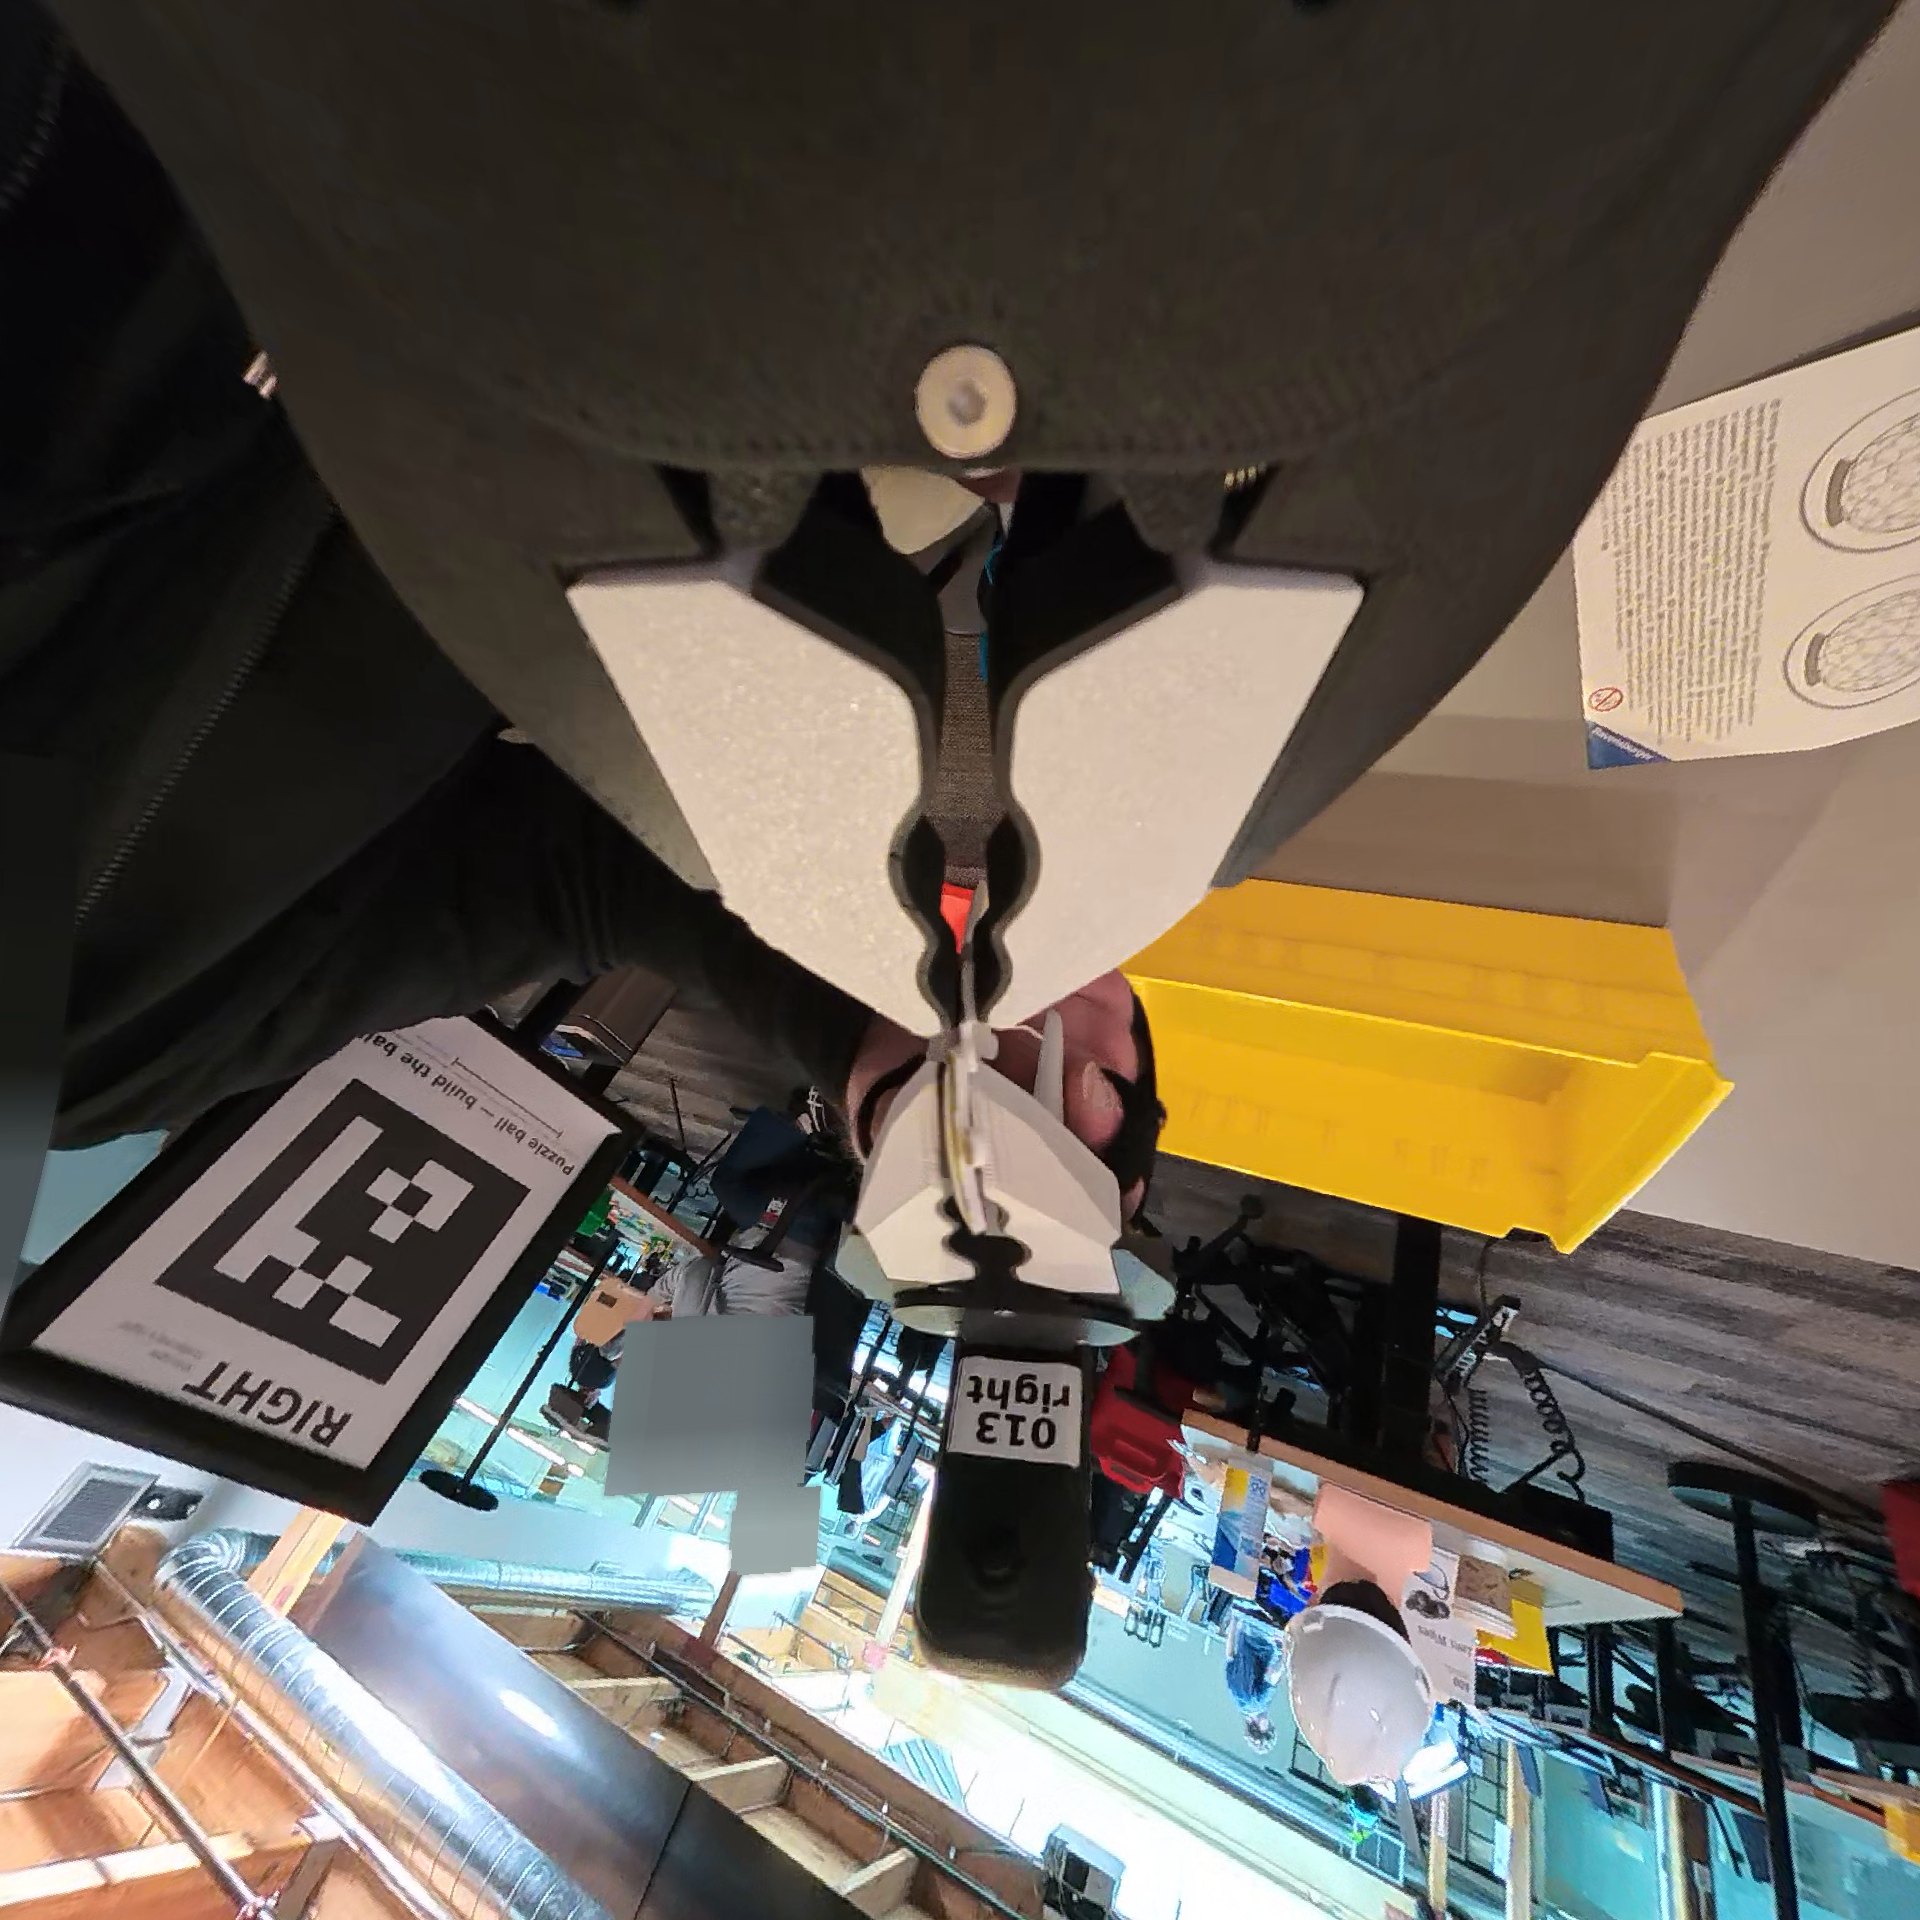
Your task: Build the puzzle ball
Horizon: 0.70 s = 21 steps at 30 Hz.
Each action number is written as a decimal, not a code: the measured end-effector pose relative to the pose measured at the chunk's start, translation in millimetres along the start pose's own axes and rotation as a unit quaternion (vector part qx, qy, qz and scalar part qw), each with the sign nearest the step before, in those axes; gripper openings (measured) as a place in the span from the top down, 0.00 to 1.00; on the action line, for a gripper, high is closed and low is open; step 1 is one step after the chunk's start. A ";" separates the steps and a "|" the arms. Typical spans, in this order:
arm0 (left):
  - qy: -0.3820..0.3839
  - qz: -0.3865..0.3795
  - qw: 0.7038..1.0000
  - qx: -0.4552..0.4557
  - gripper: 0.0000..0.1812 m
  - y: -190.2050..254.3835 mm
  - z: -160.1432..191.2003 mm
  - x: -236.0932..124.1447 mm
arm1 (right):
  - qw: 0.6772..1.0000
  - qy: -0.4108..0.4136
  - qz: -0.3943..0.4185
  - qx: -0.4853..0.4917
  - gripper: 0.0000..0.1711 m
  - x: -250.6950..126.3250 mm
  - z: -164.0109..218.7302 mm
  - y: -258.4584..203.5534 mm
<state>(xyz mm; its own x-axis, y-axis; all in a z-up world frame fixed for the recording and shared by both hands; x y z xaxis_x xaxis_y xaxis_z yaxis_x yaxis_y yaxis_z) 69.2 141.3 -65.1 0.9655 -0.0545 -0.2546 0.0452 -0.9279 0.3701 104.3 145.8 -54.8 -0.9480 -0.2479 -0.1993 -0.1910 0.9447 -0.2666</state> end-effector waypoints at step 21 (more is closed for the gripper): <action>-0.091 -0.088 0.987 0.095 0.99 2.5 3.5 3.2 | 0.999 -0.035 -0.012 0.009 0.99 1.2 8.0 -2.0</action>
<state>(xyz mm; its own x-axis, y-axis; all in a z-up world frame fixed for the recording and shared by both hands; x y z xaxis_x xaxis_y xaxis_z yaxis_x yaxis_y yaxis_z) 71.4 137.5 -68.1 0.8843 0.0648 -0.4624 0.1425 -0.9805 0.1351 105.6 141.9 -62.0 -0.9231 -0.2847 -0.2587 -0.2076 0.9348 -0.2881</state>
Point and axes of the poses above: each gripper's, where its closed fingertips meet, x out along the fingers, z out of its underside, y = z × x across the jaws, the point moved 2 cm from there along -x, back along the fingers, and after that the axes turned 15 degrees about -y, right-handed, at the moved point
